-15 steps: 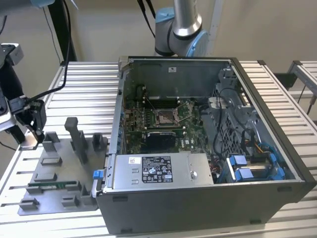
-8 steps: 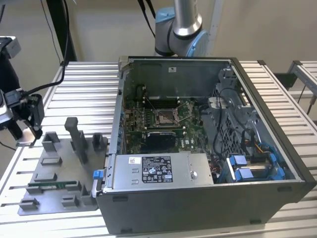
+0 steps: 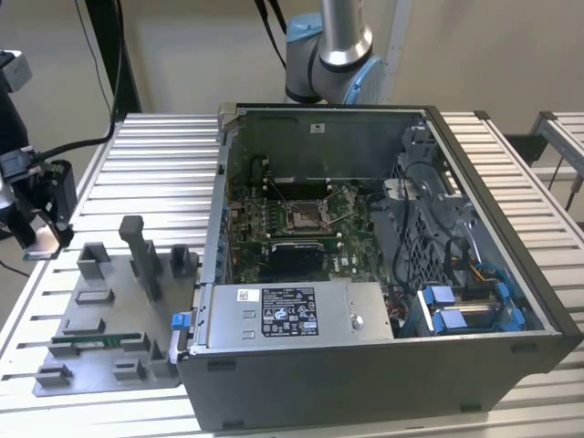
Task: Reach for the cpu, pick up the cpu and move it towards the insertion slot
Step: 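Pick up the cpu and move it towards the insertion slot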
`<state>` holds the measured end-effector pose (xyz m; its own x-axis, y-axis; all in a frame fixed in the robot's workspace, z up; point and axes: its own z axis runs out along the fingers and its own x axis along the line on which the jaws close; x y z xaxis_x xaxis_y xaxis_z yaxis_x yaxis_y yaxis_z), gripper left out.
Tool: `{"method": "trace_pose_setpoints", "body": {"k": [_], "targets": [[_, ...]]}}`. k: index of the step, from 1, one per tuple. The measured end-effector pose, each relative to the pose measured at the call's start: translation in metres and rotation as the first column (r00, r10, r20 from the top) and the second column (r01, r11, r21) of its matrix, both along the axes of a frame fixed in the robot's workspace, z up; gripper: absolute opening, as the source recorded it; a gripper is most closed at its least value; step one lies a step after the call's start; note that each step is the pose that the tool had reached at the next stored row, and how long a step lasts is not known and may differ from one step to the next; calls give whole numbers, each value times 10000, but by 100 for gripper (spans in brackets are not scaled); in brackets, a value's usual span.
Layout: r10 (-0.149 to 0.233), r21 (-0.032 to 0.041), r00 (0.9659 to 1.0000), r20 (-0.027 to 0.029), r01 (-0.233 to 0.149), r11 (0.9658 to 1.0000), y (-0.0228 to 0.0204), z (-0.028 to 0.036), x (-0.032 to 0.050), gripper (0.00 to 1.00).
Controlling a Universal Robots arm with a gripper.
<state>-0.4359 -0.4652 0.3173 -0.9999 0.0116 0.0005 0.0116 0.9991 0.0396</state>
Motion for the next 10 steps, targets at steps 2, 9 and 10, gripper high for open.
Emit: {"method": "trace_pose_setpoints", "body": {"k": [2, 9, 10], "targets": [[0, 0, 10000, -1, 0, 10000, 0, 35, 0, 0], [1, -1, 10000, -1, -1, 10000, 0, 148, 0, 0], [1, 0, 10000, 0, -1, 10000, 0, 162, 0, 0]]}}
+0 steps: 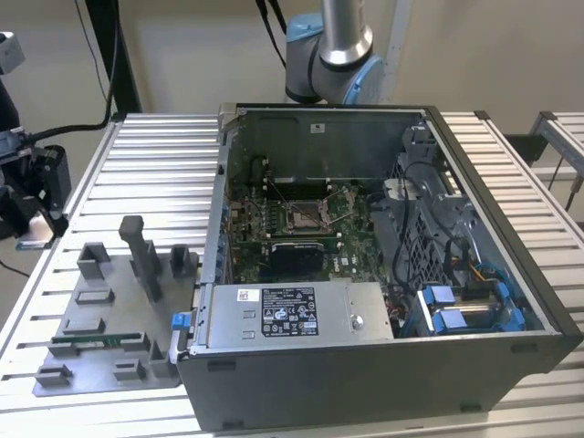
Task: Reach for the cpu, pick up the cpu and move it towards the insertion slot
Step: 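Pick up the cpu and move it towards the insertion slot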
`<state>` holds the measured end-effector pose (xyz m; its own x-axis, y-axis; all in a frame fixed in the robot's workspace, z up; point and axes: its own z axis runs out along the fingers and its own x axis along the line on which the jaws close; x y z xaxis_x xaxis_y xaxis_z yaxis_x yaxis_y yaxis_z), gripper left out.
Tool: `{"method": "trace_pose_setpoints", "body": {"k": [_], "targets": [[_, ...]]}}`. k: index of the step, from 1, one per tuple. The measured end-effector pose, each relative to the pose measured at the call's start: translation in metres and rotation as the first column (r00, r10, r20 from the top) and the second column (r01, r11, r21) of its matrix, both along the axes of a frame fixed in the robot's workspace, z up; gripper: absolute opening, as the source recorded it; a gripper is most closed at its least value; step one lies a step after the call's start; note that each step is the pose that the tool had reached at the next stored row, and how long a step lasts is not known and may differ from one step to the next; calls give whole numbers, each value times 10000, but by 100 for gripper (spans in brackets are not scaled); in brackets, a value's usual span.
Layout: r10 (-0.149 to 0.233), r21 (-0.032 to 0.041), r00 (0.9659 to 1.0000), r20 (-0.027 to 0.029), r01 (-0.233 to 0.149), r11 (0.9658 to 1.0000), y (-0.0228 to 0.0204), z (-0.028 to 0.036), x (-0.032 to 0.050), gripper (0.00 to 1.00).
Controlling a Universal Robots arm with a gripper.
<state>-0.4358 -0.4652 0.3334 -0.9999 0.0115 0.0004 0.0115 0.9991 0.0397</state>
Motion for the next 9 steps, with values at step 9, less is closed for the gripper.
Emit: {"method": "trace_pose_setpoints", "body": {"k": [9], "targets": [[0, 0, 10000, 0, 0, 10000, 0, 38, 0, 0]]}}
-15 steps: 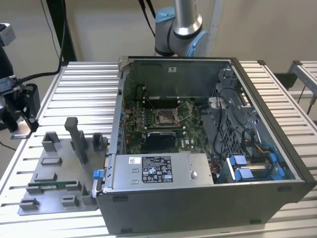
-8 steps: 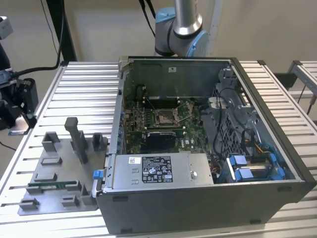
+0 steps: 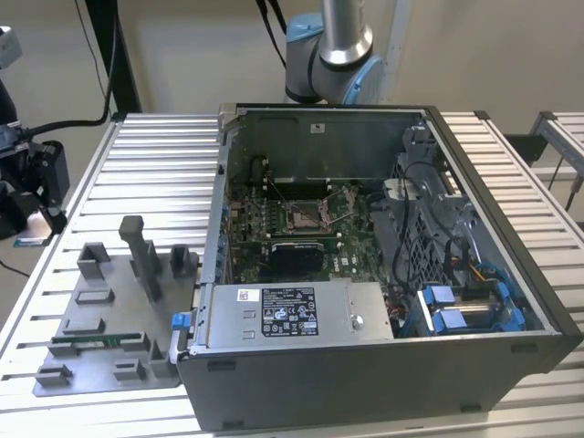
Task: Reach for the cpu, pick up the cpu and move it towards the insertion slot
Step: 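Pick up the cpu and move it towards the insertion slot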
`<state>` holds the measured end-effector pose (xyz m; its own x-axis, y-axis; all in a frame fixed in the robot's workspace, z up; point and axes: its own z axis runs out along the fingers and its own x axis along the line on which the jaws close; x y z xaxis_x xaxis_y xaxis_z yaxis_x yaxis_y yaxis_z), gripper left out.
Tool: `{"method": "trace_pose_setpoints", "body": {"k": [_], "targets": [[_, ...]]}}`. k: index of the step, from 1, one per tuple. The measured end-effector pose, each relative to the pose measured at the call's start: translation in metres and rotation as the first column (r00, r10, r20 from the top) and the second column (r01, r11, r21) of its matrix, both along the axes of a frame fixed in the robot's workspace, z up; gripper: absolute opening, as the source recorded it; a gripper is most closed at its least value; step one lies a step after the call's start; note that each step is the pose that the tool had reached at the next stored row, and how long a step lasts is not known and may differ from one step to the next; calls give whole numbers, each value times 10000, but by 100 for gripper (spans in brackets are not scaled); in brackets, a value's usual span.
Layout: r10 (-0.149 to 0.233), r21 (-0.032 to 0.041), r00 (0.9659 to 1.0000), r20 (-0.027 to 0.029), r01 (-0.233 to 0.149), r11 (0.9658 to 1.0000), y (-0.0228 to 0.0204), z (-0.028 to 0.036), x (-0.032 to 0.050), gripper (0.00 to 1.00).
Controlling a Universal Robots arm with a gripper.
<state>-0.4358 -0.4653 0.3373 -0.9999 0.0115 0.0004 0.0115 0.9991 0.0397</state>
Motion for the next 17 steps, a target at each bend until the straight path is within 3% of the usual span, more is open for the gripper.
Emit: {"method": "trace_pose_setpoints", "body": {"k": [9, 17], "targets": [[-1, -3, 10000, -4, 1, 10000, 0, 21, 0, 0], [0, 0, 10000, 0, 0, 10000, 0, 191, 0, 0]]}}
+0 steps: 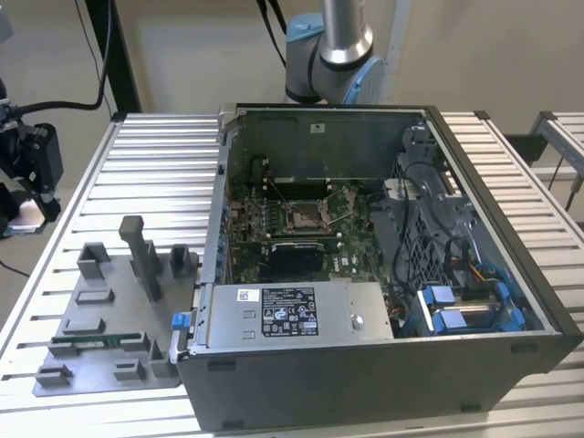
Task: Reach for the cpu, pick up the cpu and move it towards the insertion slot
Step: 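Pick up the cpu and move it towards the insertion slot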
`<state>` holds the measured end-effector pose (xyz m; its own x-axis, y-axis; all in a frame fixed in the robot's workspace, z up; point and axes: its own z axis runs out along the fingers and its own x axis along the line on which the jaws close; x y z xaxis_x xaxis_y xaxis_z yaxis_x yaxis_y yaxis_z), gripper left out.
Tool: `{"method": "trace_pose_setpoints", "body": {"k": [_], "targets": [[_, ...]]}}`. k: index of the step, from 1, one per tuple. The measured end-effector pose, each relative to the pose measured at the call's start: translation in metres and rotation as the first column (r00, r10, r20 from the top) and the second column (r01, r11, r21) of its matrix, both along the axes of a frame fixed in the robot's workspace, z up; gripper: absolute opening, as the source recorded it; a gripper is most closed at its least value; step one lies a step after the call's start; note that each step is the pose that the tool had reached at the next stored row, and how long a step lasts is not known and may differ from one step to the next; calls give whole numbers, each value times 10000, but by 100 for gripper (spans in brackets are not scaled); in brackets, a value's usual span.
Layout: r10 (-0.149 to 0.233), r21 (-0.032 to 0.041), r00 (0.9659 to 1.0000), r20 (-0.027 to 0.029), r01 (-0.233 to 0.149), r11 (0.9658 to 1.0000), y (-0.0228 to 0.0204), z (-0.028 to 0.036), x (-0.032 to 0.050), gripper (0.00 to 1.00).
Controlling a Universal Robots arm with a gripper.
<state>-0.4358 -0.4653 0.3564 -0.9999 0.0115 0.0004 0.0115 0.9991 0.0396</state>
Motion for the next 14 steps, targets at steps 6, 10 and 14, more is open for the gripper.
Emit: {"method": "trace_pose_setpoints", "body": {"k": [6, 10, 14], "targets": [[0, 0, 10000, 1, 0, 10000, 0, 112, 0, 0], [-1, 1, 10000, 1, 1, 10000, 0, 189, 0, 0], [0, 0, 10000, 0, 0, 10000, 0, 252, 0, 0]]}}
